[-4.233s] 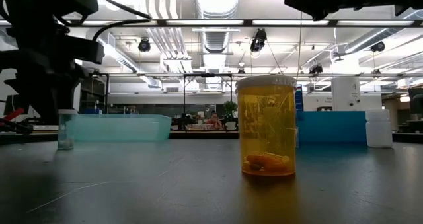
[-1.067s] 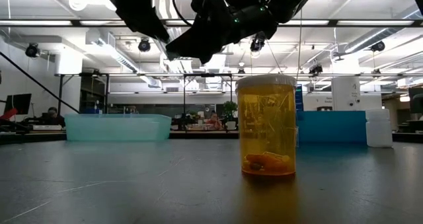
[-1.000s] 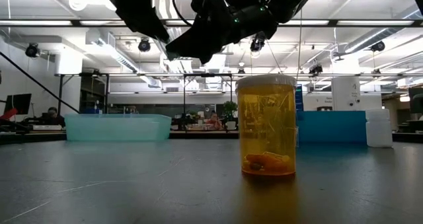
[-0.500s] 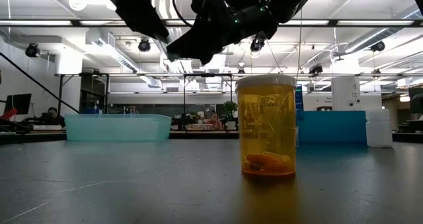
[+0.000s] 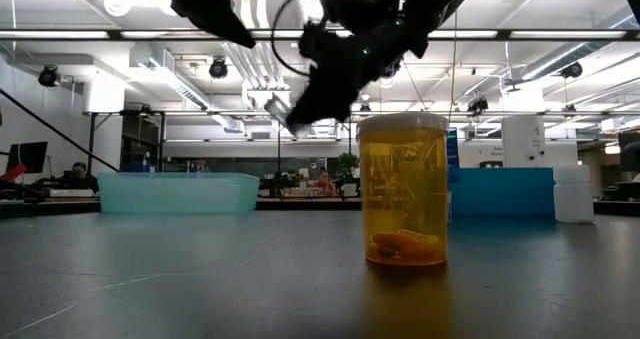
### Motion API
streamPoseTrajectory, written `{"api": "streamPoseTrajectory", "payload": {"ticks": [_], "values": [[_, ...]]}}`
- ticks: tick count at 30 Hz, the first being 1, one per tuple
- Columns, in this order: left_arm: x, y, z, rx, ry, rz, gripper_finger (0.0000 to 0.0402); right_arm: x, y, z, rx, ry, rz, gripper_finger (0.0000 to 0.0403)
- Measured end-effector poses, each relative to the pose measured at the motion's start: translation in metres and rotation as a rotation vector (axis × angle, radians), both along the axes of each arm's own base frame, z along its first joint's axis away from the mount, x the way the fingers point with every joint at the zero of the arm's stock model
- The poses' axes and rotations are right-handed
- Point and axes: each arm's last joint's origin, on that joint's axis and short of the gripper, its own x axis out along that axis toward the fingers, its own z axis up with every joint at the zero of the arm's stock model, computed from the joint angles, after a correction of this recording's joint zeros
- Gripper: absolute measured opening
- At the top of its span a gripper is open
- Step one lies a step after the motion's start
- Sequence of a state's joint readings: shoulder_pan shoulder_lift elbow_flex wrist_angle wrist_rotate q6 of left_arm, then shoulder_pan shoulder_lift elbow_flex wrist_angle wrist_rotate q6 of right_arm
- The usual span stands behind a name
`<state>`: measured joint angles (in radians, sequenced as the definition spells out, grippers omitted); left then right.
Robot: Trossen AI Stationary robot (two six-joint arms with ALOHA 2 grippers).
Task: Pick and place medicine bottles into bin by pill shape (circle, oval)
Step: Put the blue tablet bottle into the blue bin
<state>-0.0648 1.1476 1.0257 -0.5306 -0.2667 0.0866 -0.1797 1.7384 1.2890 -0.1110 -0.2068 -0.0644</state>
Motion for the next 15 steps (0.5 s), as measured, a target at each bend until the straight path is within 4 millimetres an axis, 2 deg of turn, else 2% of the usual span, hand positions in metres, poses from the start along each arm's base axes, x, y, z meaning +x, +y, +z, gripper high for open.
{"api": "streamPoseTrajectory", "payload": {"ticks": [7, 15], "values": [[-0.005, 0.001, 0.0, 0.064, 0.004, 0.0, 0.0235, -0.033, -0.035, 0.008, 0.041, 0.317, -0.4, 0.0099], [-0.005, 0.003, -0.002, 0.094, 0.011, 0.038, 0.0235, -0.088, -0.07, 0.036, 0.115, 0.463, -0.702, 0.0098]]}}
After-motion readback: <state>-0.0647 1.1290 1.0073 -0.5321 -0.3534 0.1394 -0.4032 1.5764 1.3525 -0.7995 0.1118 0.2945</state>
